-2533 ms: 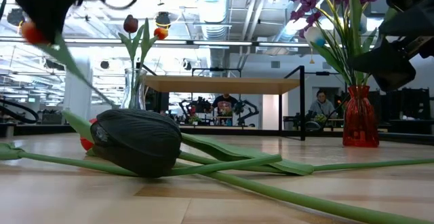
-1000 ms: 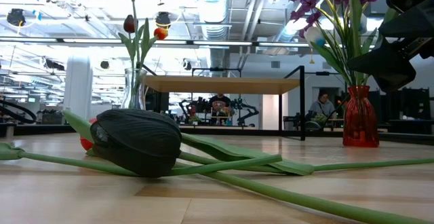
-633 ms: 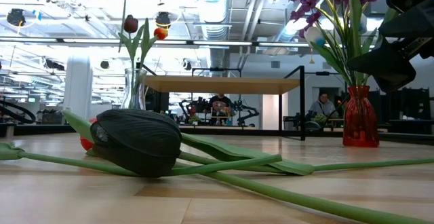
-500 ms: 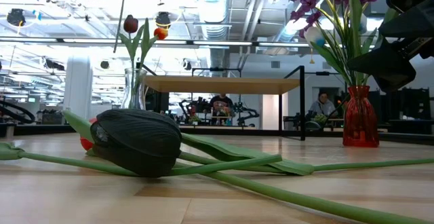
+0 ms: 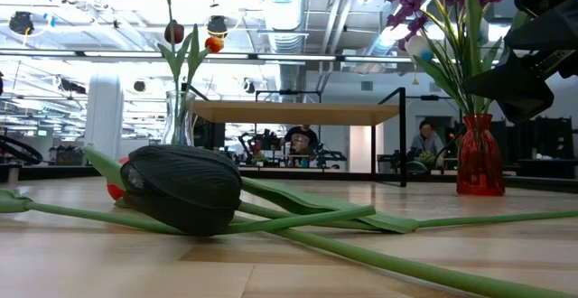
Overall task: Pick and place flowers into a vace then onto a shelf
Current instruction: Put the orange flower into the transparent vase
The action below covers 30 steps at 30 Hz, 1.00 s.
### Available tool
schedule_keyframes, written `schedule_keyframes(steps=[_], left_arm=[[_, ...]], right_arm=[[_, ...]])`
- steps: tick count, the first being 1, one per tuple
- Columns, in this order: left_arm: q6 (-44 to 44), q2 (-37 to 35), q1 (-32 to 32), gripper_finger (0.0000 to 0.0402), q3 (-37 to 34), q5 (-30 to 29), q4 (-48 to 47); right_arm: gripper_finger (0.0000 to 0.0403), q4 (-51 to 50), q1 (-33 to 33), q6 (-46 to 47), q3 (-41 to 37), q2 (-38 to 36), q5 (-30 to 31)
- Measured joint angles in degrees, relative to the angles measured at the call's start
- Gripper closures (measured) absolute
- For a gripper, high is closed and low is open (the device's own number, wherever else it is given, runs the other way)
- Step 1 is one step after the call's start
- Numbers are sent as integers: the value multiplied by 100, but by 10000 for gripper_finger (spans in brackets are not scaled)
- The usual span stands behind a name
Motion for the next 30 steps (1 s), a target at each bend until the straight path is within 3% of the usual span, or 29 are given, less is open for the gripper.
schedule_keyframes(steps=[12, 24, 30], left_arm=[[57, 104, 360, 401, -7, -140, 153], [75, 698, 435, 401, -4, -189, 250], [226, 826, 435, 401, -4, -686, 207]], right_arm=[[117, -4, 0, 0, 0, 0, 1], [117, -85, -1, 0, 0, 2, 3], [117, -104, 1, 7, 0, 2, 0]])
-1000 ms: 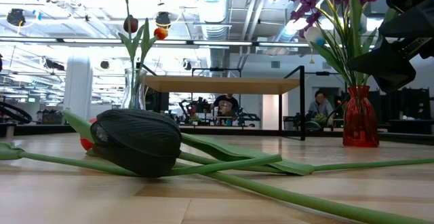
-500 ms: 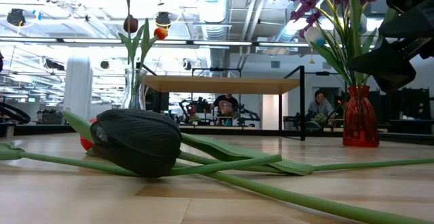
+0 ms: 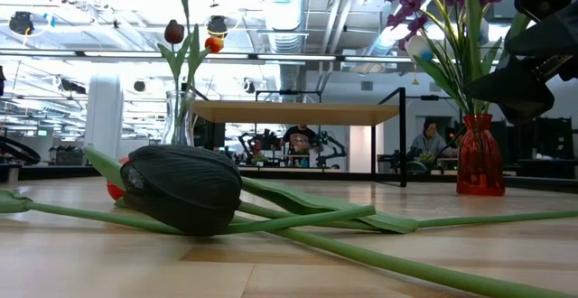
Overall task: Pick and place flowers into a vace then onto a shelf
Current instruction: Put the orange flower into the transparent vase
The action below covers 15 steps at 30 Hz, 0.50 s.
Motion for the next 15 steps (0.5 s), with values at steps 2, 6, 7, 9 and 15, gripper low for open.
schedule_keyframes(steps=[2, 6, 7, 9, 15], left_arm=[[3, -24, 0, 401, 0, -36, -6], [6, -139, 0, 401, 0, -37, -59], [1, -172, 0, 401, 0, -30, -111], [-2, -211, 14, 401, 2, -43, -133], [-4, -310, 189, 401, 2, -48, -174]], right_arm=[[117, -11, 1, 34, 0, 0, -2], [117, -22, -1, 34, 0, 0, -2], [117, -22, 1, 36, 0, 0, -2], [117, -22, -1, 36, 0, 0, -2], [117, -19, 1, 49, 0, 0, -2]])
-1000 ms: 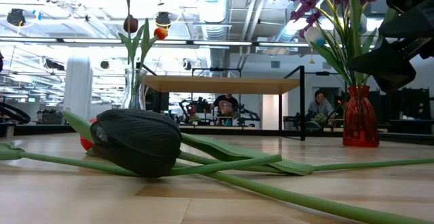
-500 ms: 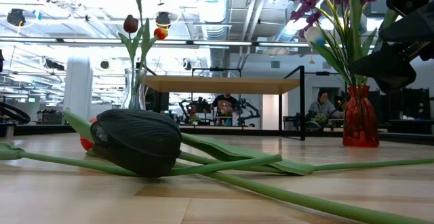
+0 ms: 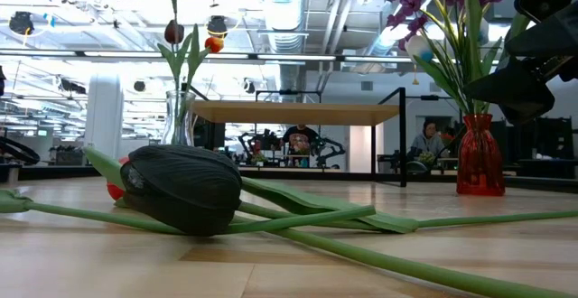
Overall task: Pick and place flowers into a vace then onto a shelf
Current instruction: Put the orange flower into the transparent vase
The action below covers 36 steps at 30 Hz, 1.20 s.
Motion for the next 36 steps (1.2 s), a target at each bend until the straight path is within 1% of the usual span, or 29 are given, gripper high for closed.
schedule_keyframes(steps=[7, 12, 16, 20, 24, 27, 36], left_arm=[[-89, -15, 196, 401, 0, 64, 8], [-240, -15, 196, 401, 0, 342, 66], [-381, -15, 196, 401, 0, 430, 65], [-398, -11, 196, 401, 0, 681, 63], [-396, 40, 196, 401, -4, 641, 15], [-396, 87, 196, 401, -2, 441, 8], [-310, 134, 196, 401, -4, 299, 16]], right_arm=[[117, -2, -1, 2, 0, 0, 0], [117, -2, -2, 0, 0, 0, 0], [117, -2, 0, 0, 0, 0, 0], [117, -2, -1, 2, 0, 0, 0], [117, -2, 0, 2, 0, 0, 0], [117, -2, -1, 0, 0, 0, 0], [117, -2, -2, 0, 0, 0, 0]])
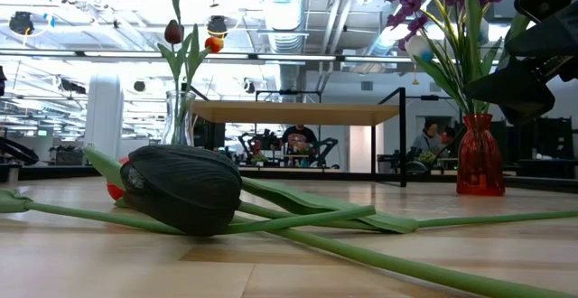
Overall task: Pick and place flowers into a vace then onto a shelf
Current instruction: Put the orange flower into the transparent vase
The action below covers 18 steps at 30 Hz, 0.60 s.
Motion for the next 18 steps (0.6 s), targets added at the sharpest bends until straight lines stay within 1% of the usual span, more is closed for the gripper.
schedule_keyframes(steps=[6, 11, 18], left_arm=[[60, 0, 0, 401, 0, -159, -48], [173, 0, 0, 401, 0, -113, -48], [222, 0, 0, 401, 0, 114, -50]], right_arm=[[117, 0, 0, 0, 0, 0, 0], [117, 0, 0, 0, 0, 0, 0], [117, 0, 2, 0, 0, 0, 0]])
